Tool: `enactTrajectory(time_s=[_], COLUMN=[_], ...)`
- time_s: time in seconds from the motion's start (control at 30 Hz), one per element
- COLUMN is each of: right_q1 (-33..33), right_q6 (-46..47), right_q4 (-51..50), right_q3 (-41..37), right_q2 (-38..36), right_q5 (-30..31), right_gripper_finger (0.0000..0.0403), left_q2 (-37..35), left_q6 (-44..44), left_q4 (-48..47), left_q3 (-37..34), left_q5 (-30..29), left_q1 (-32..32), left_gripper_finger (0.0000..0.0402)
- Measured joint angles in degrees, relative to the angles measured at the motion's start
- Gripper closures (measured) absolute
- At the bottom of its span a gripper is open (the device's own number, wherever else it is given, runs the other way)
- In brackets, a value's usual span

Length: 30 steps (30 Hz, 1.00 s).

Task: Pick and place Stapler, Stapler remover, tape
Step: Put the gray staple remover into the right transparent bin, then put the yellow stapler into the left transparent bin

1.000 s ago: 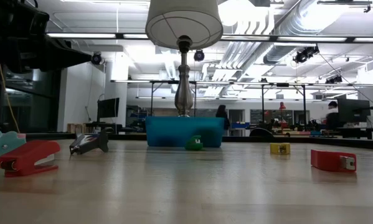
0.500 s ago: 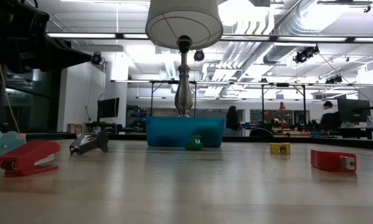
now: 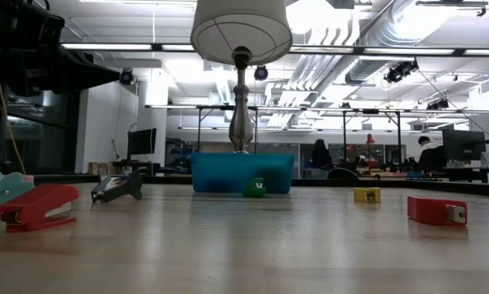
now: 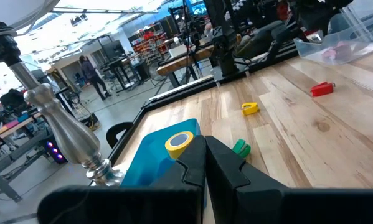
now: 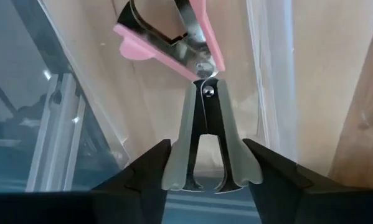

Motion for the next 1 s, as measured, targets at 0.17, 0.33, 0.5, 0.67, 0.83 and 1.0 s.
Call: enactTrajectory(time_s=[0.17, 0.33, 0.5, 0.67, 0.83, 1.0], right_q1=[0.0, 0.0, 0.0, 0.0, -0.08, -1.43], right_q6=[1.49, 3.93, 4.42, -1.01, -6.71, -12.79], right_q4=[-0.22, -0.22, -0.2, -0.15, -0.23, -2.53], right_q3=[0.0, 0.0, 0.0, 0.0, 0.0, 0.0], right_q2=[0.0, 0.0, 0.0, -0.39, -2.33, -5.52], right_q5=[-1.99, -3.21, -4.14, -8.78, -10.03, -9.02], right_gripper_finger=[0.019, 0.0167, 0.0141, 0.0122, 0.0122, 0.0127], left_q2=[-0.01, 0.0, -0.02, -0.02, -0.02, -0.01], left_q6=[0.0, 0.0, 0.0, 0.0, 0.0, 0.0], left_q4=[0.0, 0.0, 0.0, 0.0, 0.0, 0.0], left_q3=[-0.01, -0.01, 0.0, 0.0, -0.02, -0.01], left_q5=[0.01, 0.02, 0.02, 0.02, 0.02, 0.01], left_q1=[-0.01, -0.02, 0.0, -0.01, 0.0, -0.02], left_gripper_finger=[0.04, 0.04, 0.04, 0.04, 0.04, 0.04])
